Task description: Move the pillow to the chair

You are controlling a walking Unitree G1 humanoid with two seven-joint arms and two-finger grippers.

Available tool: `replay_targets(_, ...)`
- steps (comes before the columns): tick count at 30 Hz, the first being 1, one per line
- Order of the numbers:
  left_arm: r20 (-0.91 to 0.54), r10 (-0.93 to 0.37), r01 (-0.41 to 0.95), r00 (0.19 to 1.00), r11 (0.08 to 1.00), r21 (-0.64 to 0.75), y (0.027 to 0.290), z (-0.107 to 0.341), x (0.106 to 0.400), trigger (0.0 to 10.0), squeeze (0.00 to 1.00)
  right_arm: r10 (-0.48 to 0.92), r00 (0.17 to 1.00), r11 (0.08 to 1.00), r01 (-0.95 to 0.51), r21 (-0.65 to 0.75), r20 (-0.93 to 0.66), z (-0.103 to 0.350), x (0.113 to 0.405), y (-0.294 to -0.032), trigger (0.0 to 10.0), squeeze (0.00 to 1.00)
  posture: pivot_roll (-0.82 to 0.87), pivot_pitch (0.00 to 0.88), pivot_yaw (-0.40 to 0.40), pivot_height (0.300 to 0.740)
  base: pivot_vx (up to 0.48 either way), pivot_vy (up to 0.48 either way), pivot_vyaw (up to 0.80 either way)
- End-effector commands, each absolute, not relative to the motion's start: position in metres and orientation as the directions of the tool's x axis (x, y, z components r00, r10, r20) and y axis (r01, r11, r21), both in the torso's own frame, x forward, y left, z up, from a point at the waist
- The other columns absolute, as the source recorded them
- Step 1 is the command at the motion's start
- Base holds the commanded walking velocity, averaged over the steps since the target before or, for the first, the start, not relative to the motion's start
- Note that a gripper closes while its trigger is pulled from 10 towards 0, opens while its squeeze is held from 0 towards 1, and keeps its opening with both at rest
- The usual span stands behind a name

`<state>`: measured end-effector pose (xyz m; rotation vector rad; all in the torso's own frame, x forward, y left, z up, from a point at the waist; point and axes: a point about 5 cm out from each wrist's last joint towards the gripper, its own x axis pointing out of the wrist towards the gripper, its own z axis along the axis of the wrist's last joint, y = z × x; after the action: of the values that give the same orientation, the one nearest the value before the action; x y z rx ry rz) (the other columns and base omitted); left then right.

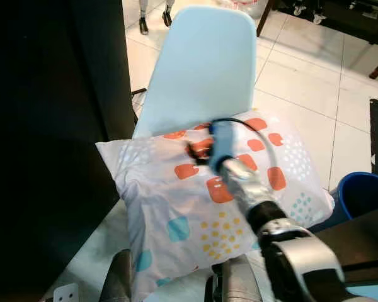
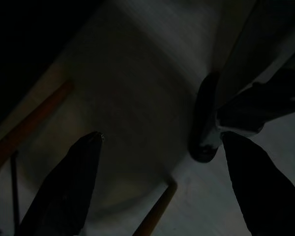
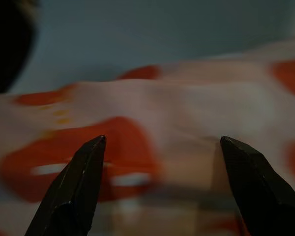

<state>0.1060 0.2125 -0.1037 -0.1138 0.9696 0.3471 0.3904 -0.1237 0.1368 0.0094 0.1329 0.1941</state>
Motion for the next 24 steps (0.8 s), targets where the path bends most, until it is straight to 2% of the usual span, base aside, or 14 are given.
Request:
replay_targets(1, -0.905, 0.104, -0.244, 0.413, 0.970, 0.000, 0.178, -0.117, 0.078, 10.0, 0.00, 0.107, 0.980, 0.994, -0.106, 0.014, -0.166, 0.122, 0.385, -0.137, 10.0, 1.00, 0.03, 0.195, -0.129, 0.587, 0.000, 0.000, 0.00)
replay_targets(4, -0.902, 0.105, -0.233, 0.418, 0.972, 0.005, 0.182, -0.116, 0.081, 10.0, 0.00, 0.030, 0.984, 1.000, -0.028, 0.015, -0.175, 0.113, 0.379, -0.159, 10.0, 1.00, 0.02, 0.193, -0.121, 0.587, 0.000, 0.000, 0.00)
replay_targets(9, -0.899, 0.105, -0.227, 0.424, 0.974, 0.007, 0.184, -0.116, 0.084, 10.0, 0.00, -0.033, 0.984, 0.999, 0.036, 0.019, -0.176, 0.108, 0.374, -0.176, 10.0, 1.00, 0.02, 0.191, -0.114, 0.587, 0.000, 0.000, 0.00)
replay_targets(15, -0.885, 0.121, -0.223, 0.449, 0.975, 0.020, 0.191, -0.113, 0.091, 10.0, 0.00, -0.268, 0.948, 0.963, 0.269, -0.018, -0.170, 0.095, 0.351, -0.239, 10.0, 1.00, 0.00, 0.197, -0.100, 0.587, 0.000, 0.000, 0.00)
replay_targets(18, -0.857, 0.159, -0.269, 0.489, 0.963, 0.025, 0.201, -0.109, 0.101, 10.0, 0.00, -0.301, 0.936, 0.952, 0.305, -0.008, -0.184, 0.091, 0.343, -0.252, 10.0, 1.00, -0.01, 0.198, -0.098, 0.587, 0.000, 0.000, 0.00)
replay_targets(20, -0.787, 0.229, -0.325, 0.573, 0.945, 0.038, 0.224, -0.096, 0.123, 10.0, 0.00, -0.342, 0.917, 0.937, 0.349, -0.006, -0.206, 0.084, 0.331, -0.271, 10.0, 1.00, -0.01, 0.203, -0.097, 0.587, 0.000, 0.000, 0.00)
replay_targets(21, -0.787, 0.229, -0.325, 0.573, 0.945, 0.038, 0.224, -0.096, 0.123, 10.0, 0.00, -0.342, 0.917, 0.937, 0.349, -0.006, -0.206, 0.084, 0.331, -0.271, 10.0, 1.00, -0.01, 0.203, -0.097, 0.587, 0.000, 0.000, 0.00)
replay_targets(22, -0.752, 0.254, -0.335, 0.609, 0.941, 0.047, 0.235, -0.089, 0.133, 10.0, 0.00, -0.355, 0.909, 0.932, 0.363, -0.005, -0.218, 0.081, 0.325, -0.277, 10.0, 1.00, -0.01, 0.205, -0.095, 0.587, 0.000, 0.000, 0.00)
replay_targets(23, -0.718, 0.276, -0.338, 0.639, 0.939, 0.060, 0.245, -0.083, 0.142, 10.0, 0.00, -0.369, 0.898, 0.925, 0.381, 0.002, -0.238, 0.076, 0.319, -0.283, 10.0, 0.73, -0.02, 0.205, -0.094, 0.587, 0.000, 0.000, 0.00)
replay_targets(24, -0.692, 0.290, -0.333, 0.661, 0.940, 0.076, 0.253, -0.077, 0.149, 10.0, 0.00, -0.382, 0.885, 0.916, 0.401, 0.020, -0.265, 0.071, 0.313, -0.287, 10.0, 0.24, -0.02, 0.205, -0.092, 0.587, 0.000, 0.000, 0.00)
